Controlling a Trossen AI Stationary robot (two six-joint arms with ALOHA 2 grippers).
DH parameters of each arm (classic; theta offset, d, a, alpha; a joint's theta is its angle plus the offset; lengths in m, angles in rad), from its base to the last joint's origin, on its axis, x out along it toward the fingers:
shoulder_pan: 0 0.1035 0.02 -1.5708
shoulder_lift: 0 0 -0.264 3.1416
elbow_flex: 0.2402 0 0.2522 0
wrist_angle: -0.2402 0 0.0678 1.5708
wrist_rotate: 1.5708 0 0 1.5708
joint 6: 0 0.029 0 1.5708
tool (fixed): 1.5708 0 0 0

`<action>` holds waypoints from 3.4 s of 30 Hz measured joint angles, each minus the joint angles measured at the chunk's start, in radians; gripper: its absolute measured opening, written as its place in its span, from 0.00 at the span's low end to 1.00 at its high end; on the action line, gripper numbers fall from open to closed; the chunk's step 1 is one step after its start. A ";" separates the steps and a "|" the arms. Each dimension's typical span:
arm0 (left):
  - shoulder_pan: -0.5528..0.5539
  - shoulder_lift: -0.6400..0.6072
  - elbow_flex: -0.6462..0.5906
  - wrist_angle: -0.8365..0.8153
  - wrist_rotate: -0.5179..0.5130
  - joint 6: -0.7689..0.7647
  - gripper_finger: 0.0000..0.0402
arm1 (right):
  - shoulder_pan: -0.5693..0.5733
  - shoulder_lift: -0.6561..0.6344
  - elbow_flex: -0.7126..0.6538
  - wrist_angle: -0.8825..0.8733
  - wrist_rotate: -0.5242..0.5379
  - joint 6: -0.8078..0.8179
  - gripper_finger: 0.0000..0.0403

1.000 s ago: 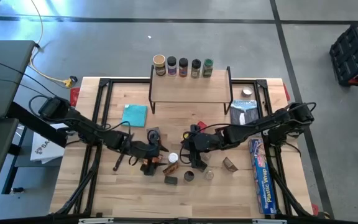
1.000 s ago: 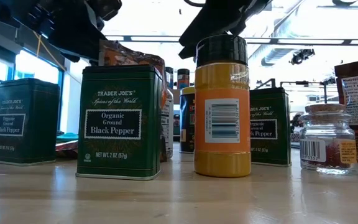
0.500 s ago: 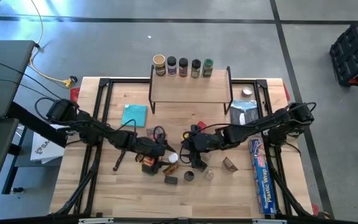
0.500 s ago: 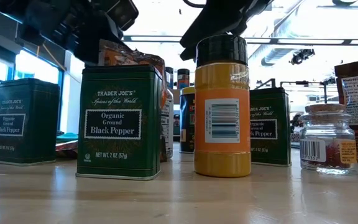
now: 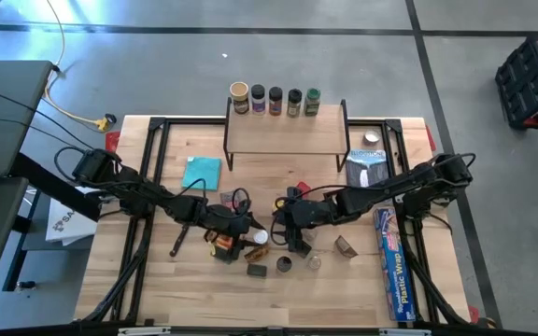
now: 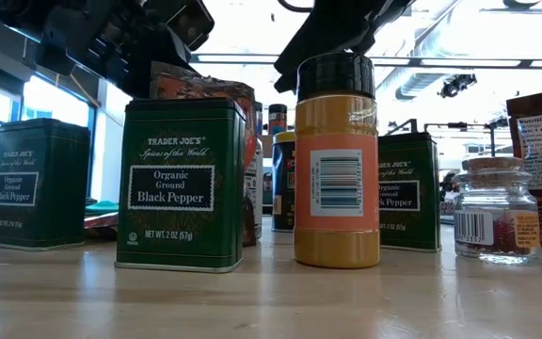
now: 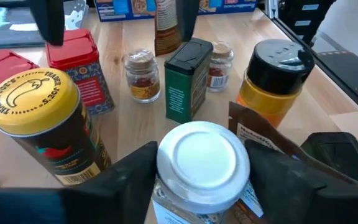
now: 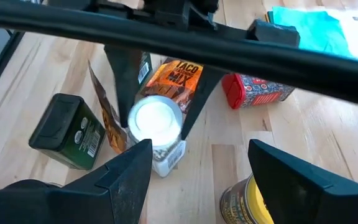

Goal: Shelf spices
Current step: Put the white seasoning bottle on the shelf

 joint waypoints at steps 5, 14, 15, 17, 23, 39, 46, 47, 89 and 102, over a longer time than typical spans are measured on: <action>0.015 0.000 0.000 0.006 0.028 -0.008 0.48 | 0.005 -0.058 0.000 -0.053 0.019 0.020 0.65; 0.036 -0.138 -0.002 -0.010 -0.017 -0.063 0.49 | 0.057 -0.225 0.000 -0.207 0.246 0.032 0.65; 0.043 -0.166 -0.002 -0.015 -0.029 -0.068 0.48 | 0.060 -0.239 0.000 -0.223 0.271 0.041 0.65; 0.059 -0.229 -0.002 -0.028 -0.050 -0.081 0.48 | 0.066 -0.264 0.000 -0.252 0.315 0.059 0.65; 0.136 -0.388 0.057 -0.183 -0.146 -0.095 0.48 | 0.065 -0.288 0.000 -0.324 0.394 0.102 0.65; 0.543 -0.299 0.595 -0.871 -0.175 0.199 0.48 | 0.065 -0.288 0.000 -0.340 0.416 0.112 0.65; 0.720 -0.253 0.595 -0.947 -0.035 0.248 0.48 | 0.067 -0.288 -0.001 -0.339 0.411 0.120 0.65; 0.735 -0.249 0.595 -0.950 -0.019 0.261 0.48 | 0.067 -0.288 -0.004 -0.338 0.408 0.121 0.65; 0.927 -0.170 0.595 -0.882 0.097 0.302 0.61 | 0.067 -0.288 -0.006 -0.339 0.409 0.119 0.65; 0.925 -0.173 0.595 -0.886 0.036 0.288 0.54 | 0.066 -0.288 -0.006 -0.338 0.409 0.119 0.65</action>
